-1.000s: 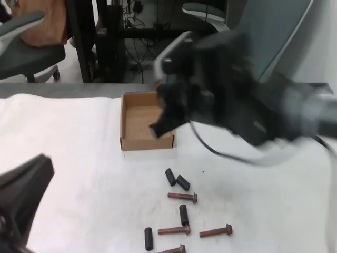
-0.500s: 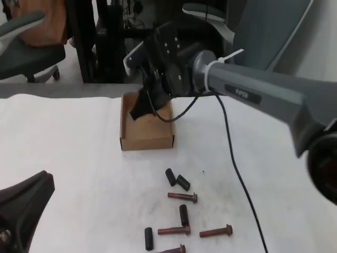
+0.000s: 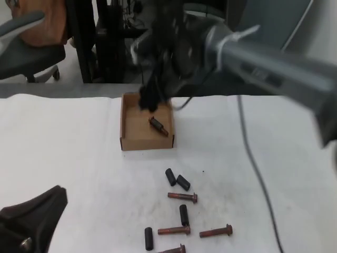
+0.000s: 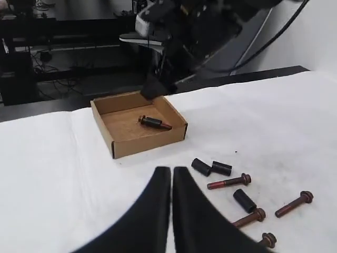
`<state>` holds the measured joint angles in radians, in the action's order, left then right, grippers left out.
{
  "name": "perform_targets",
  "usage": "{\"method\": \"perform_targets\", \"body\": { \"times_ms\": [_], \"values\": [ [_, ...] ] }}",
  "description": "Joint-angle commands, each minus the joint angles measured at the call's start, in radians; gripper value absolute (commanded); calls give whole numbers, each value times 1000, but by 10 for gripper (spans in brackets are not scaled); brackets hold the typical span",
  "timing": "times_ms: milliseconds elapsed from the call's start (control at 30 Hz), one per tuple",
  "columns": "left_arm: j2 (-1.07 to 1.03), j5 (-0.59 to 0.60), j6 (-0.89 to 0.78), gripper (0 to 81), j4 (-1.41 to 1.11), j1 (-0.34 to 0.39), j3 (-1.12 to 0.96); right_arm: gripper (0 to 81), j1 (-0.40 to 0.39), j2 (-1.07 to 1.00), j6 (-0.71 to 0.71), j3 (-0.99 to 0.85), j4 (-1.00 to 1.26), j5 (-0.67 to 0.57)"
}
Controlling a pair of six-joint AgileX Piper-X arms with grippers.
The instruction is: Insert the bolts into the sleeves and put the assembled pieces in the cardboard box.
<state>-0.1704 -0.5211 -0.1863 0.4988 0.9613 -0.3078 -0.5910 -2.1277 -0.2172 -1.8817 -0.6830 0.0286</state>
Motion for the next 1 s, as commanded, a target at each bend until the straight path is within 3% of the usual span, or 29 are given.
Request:
{"method": "perform_targets", "body": {
  "times_ms": [0, 67, 267, 433, 700, 767, 967],
  "values": [
    [-72, -9, -20, 18, -79, -15, 2, 696, 3, 129, 0, 32, -23, -34],
    [-141, 23, -15, 25, -148, -36, 2, 696, 5, 212, -4, 91, -19, -34],
    [-413, 146, -19, 332, -351, -129, 0, 696, 7, 476, -11, 370, 39, -16],
    [-654, 326, -148, 522, -430, -233, -42, 696, 38, 719, 73, 631, 64, 9],
    [-959, 465, -272, 539, -401, -313, -195, 696, 137, 1101, 262, 1075, 261, -51],
    [-1032, 521, -325, 539, -307, -324, -256, 696, 144, 1146, 262, 1119, 266, -51],
    [-1255, 546, -401, 493, -96, -321, -404, 696, 144, 1151, 262, 1135, 256, -51]
  ]
}}
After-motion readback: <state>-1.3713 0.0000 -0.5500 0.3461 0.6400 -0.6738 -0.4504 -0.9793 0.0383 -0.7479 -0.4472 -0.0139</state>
